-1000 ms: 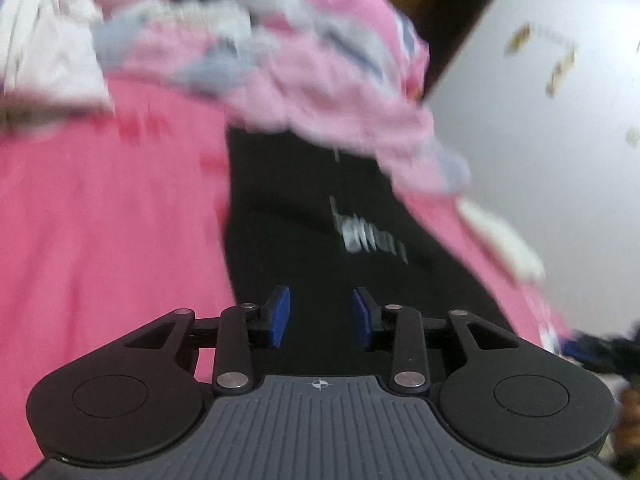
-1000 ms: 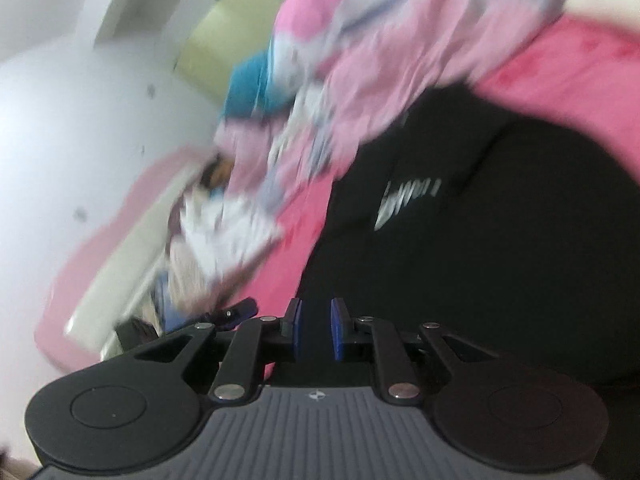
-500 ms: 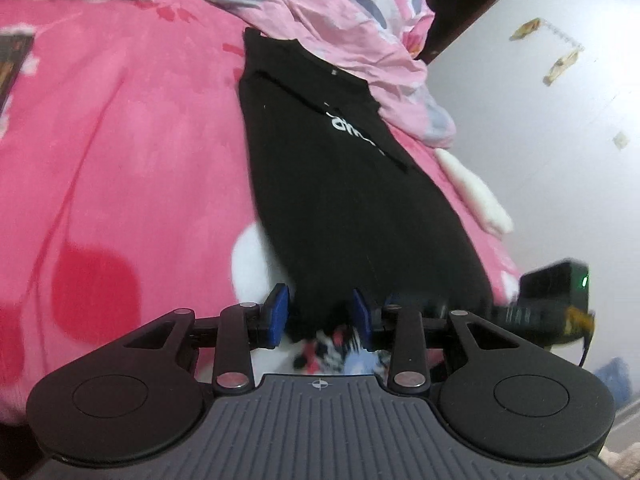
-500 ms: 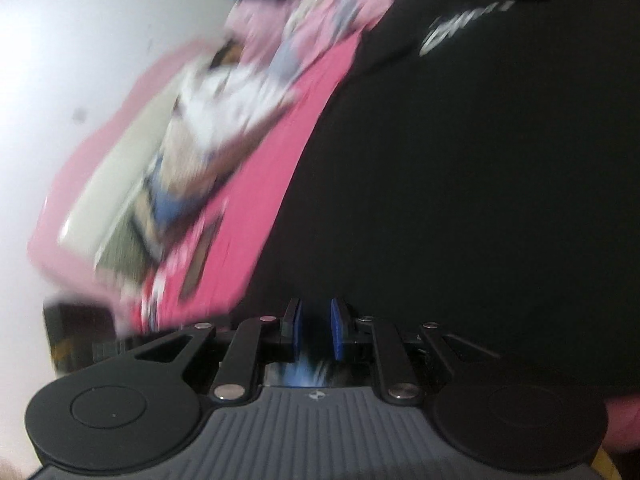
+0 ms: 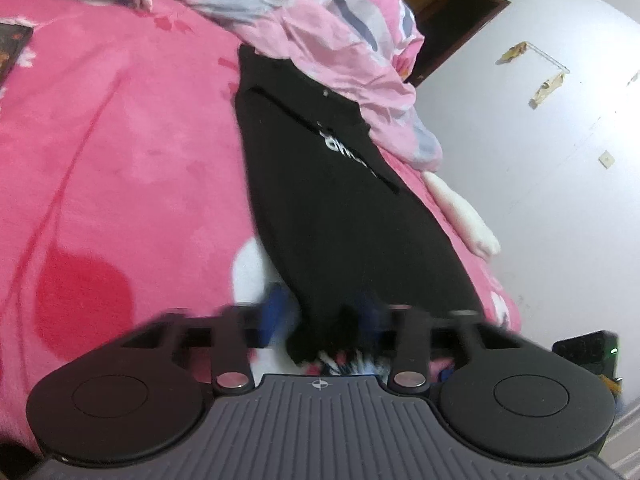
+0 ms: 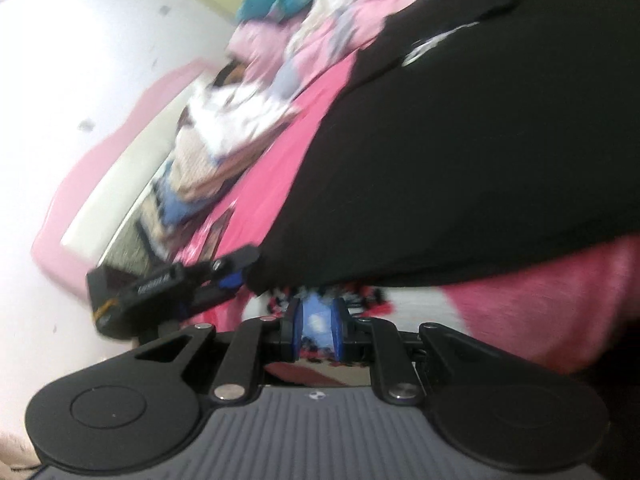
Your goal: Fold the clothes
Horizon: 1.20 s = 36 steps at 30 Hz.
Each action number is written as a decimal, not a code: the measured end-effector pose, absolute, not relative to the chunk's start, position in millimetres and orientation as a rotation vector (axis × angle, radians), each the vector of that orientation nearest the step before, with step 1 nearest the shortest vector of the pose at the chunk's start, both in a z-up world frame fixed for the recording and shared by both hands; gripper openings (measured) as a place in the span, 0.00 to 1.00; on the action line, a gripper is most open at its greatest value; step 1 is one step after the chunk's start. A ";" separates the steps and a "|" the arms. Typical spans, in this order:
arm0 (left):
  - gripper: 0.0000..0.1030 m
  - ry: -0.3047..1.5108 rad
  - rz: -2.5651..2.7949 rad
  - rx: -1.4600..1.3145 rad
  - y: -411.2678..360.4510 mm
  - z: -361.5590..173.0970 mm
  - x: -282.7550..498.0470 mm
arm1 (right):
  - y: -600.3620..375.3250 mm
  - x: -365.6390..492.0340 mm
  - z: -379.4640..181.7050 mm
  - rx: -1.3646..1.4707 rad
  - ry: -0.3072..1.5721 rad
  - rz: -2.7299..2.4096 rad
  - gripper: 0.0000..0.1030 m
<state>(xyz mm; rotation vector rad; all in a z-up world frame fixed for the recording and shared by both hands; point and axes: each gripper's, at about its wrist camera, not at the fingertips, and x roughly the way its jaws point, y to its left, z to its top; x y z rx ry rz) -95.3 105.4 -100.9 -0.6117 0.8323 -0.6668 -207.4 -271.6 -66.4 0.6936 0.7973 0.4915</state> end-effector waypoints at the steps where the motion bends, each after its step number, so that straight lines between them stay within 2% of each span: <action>1: 0.04 0.858 -0.684 -0.672 110.1 -100.6 -97.2 | -277.9 -211.6 -66.3 0.707 0.784 0.469 0.16; 3: 0.04 0.867 -0.694 -0.732 118.6 -96.3 -102.5 | -290.9 -220.9 -65.5 0.729 0.754 0.429 0.16; 12: 0.04 0.894 -0.580 -0.529 116.9 -95.6 -104.1 | -326.6 -229.8 -77.9 0.745 0.750 0.250 0.16; 19: 0.05 0.923 -0.583 -0.475 112.3 -95.4 -102.6 | -297.8 -194.9 -52.0 0.516 0.646 0.220 0.16; 23: 0.12 0.930 -0.586 -0.495 110.8 -97.3 -100.3 | -270.9 -181.2 -54.9 0.280 0.659 0.139 0.15; 27: 0.27 0.922 -0.615 -0.512 110.5 -98.0 -99.8 | -265.2 -199.6 -59.6 0.227 0.720 0.156 0.20; 30: 0.35 0.917 -0.639 -0.521 108.9 -97.7 -98.7 | -292.5 -218.7 -55.8 0.318 0.764 0.128 0.23; 32: 0.37 0.918 -0.643 -0.523 107.0 -97.6 -97.3 | -326.7 -228.6 -47.8 0.383 0.723 0.038 0.24; 36: 0.37 0.918 -0.633 -0.532 104.8 -98.8 -97.1 | -411.9 -231.3 -40.2 0.543 0.594 -0.190 0.34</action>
